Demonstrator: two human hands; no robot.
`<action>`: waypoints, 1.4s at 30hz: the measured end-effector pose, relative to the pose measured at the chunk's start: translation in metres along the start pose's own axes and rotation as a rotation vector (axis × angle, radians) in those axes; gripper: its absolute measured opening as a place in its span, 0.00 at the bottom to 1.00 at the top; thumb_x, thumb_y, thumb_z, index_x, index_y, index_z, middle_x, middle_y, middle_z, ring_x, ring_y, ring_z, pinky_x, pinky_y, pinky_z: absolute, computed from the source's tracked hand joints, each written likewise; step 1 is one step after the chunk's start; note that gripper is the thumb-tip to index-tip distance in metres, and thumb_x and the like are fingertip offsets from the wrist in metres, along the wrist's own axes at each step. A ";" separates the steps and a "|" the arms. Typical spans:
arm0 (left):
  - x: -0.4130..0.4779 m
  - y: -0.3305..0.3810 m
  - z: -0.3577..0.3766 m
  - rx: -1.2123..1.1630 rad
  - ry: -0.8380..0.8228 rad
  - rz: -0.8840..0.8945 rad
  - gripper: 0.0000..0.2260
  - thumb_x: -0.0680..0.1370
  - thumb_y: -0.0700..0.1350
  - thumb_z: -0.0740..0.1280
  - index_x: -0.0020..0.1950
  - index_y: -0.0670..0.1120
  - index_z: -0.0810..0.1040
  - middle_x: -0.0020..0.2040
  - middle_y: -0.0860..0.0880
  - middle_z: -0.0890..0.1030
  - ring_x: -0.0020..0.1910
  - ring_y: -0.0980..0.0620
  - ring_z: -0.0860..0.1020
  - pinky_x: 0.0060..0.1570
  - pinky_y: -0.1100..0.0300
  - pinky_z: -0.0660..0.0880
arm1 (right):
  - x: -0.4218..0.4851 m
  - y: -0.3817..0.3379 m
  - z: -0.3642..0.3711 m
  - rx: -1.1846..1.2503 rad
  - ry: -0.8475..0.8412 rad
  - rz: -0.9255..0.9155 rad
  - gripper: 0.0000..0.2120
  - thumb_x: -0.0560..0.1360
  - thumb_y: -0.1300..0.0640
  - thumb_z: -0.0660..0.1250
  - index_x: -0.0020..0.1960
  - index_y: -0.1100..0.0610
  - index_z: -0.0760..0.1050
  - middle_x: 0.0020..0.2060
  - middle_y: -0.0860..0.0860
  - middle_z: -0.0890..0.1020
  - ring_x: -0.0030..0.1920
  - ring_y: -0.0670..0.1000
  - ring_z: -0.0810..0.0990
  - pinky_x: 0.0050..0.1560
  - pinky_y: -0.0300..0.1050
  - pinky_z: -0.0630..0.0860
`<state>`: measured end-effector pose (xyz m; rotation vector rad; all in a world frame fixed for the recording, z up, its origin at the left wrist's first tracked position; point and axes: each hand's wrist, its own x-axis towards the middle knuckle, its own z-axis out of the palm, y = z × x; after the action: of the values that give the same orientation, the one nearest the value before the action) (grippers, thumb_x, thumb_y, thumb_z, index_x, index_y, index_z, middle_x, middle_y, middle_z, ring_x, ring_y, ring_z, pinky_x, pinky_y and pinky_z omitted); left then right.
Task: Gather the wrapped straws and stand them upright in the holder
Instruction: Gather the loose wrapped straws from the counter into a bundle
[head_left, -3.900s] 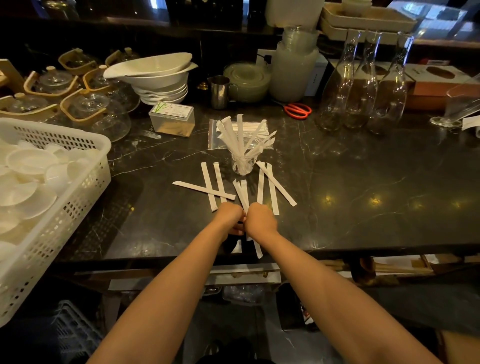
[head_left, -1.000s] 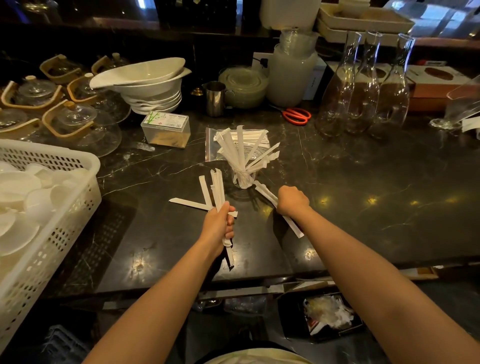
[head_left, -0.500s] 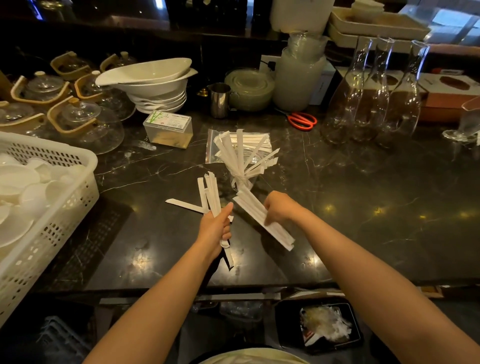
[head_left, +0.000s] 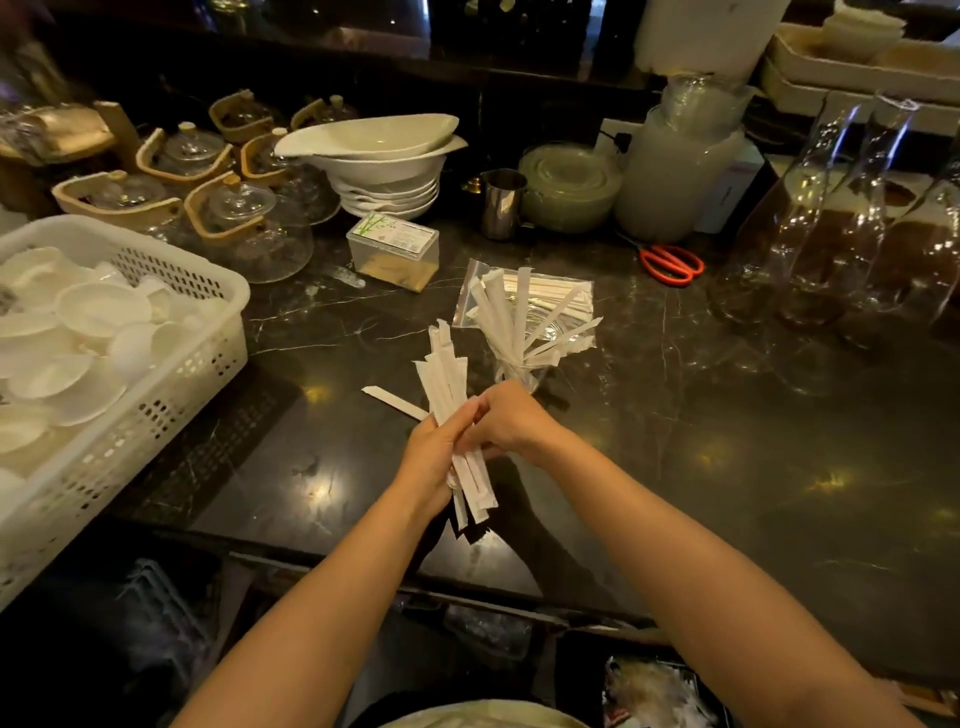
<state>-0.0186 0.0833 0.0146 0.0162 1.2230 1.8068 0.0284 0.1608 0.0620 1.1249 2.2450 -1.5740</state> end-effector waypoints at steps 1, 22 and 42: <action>0.001 0.001 -0.001 0.016 0.020 0.004 0.07 0.76 0.40 0.62 0.51 0.44 0.77 0.44 0.45 0.81 0.41 0.50 0.81 0.46 0.53 0.79 | 0.003 0.000 0.002 -0.002 0.007 -0.008 0.05 0.66 0.68 0.71 0.42 0.64 0.78 0.41 0.58 0.81 0.48 0.56 0.82 0.47 0.44 0.80; 0.010 0.041 -0.063 0.215 0.290 0.024 0.10 0.78 0.48 0.59 0.40 0.45 0.73 0.33 0.47 0.74 0.32 0.53 0.77 0.31 0.63 0.76 | 0.043 -0.016 0.026 -0.377 0.150 0.039 0.34 0.66 0.43 0.71 0.61 0.66 0.67 0.63 0.61 0.72 0.63 0.58 0.70 0.57 0.49 0.72; 0.027 0.051 -0.081 0.214 0.198 -0.030 0.12 0.75 0.47 0.64 0.36 0.48 0.64 0.16 0.54 0.61 0.16 0.59 0.59 0.16 0.68 0.57 | 0.059 -0.022 0.051 -0.573 0.241 0.054 0.10 0.74 0.66 0.60 0.54 0.66 0.72 0.56 0.63 0.78 0.56 0.63 0.76 0.51 0.53 0.73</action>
<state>-0.1062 0.0385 -0.0012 -0.0601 1.5451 1.6745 -0.0409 0.1411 0.0246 1.2236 2.5415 -0.7137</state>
